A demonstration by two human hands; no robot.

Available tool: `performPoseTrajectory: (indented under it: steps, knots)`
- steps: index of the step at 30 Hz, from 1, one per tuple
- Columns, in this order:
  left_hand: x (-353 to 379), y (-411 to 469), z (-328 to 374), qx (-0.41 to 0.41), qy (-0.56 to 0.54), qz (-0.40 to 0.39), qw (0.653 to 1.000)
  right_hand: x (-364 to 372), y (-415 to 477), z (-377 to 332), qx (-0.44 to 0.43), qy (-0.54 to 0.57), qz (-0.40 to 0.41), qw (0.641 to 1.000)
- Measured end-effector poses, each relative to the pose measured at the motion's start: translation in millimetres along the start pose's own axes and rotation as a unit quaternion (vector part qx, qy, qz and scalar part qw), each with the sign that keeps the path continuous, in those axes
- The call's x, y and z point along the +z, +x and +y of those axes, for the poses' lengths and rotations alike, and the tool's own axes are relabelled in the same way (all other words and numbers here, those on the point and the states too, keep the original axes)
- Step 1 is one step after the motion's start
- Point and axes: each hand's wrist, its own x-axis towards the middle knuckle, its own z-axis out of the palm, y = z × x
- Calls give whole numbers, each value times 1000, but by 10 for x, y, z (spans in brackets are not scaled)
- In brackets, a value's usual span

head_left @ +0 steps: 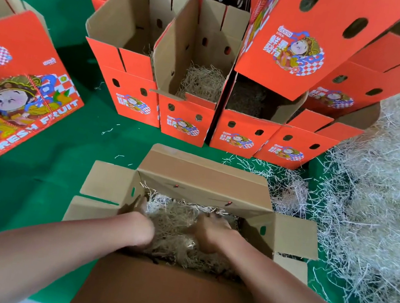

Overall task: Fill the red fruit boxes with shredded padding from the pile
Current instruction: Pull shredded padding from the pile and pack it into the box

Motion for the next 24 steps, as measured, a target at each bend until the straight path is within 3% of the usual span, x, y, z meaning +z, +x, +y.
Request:
performPoseTrajectory:
  steps: [3, 4, 8, 10, 13, 15, 17, 19, 21, 24]
  knots:
    - [-99, 20, -14, 27, 6, 190, 981, -27, -90, -117, -27, 20, 99, 995]
    - [-127, 2, -5, 31, 3, 213, 977, -24, -111, -174, -34, 32, 108, 993]
    - [-144, 10, -10, -3, -44, 75, 996, 111, -99, -221, -104, 15, -72, 992]
    - [-170, -27, -29, -27, -70, 56, 996, 131, -98, -161, -95, 30, -91, 991]
    - [-271, -82, 23, 14, -143, 130, 981, 99, -137, -60, -62, 84, -24, 994]
    - [-315, -102, 51, 1, -139, 236, 962, 67, -176, 33, 1, 117, 60, 991]
    - [-343, -95, 75, 9, -131, 314, 940, 79, -196, 163, 48, 126, 64, 989]
    - [-351, -80, 90, 70, -186, 290, 936, 134, -187, 277, 82, 136, 3, 987]
    - [-341, -31, 122, 119, -211, 175, 954, 99, -188, 335, 85, 135, -21, 987]
    - [-291, 6, 143, 144, -176, 86, 970, -94, -272, 316, 30, 206, 63, 976]
